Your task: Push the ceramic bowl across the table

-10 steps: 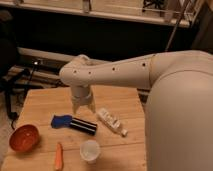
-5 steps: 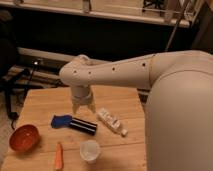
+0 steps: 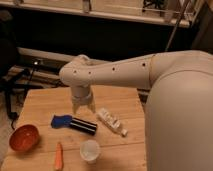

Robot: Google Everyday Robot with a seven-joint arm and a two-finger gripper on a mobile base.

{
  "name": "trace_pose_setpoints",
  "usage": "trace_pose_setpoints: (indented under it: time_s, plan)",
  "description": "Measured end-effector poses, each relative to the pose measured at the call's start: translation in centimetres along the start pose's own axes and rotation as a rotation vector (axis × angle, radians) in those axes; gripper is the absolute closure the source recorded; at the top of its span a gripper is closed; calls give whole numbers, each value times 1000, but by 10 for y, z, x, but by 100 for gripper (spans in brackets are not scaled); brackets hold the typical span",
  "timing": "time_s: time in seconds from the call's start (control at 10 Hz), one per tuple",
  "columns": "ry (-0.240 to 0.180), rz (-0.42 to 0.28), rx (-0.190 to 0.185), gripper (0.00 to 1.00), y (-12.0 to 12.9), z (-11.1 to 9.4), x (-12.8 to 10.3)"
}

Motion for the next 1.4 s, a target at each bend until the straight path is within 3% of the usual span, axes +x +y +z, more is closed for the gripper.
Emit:
trace_pose_setpoints:
  time_s: [0.8,1.0,1.1,1.4]
  plan:
    - [1,-14,12,35,3,0,3]
    - [-7,-81,11,35,34,-5,15]
    - [-15,-148,-3,35,70,-11,30]
    - [-37,-286,-7,35,141,-20,54]
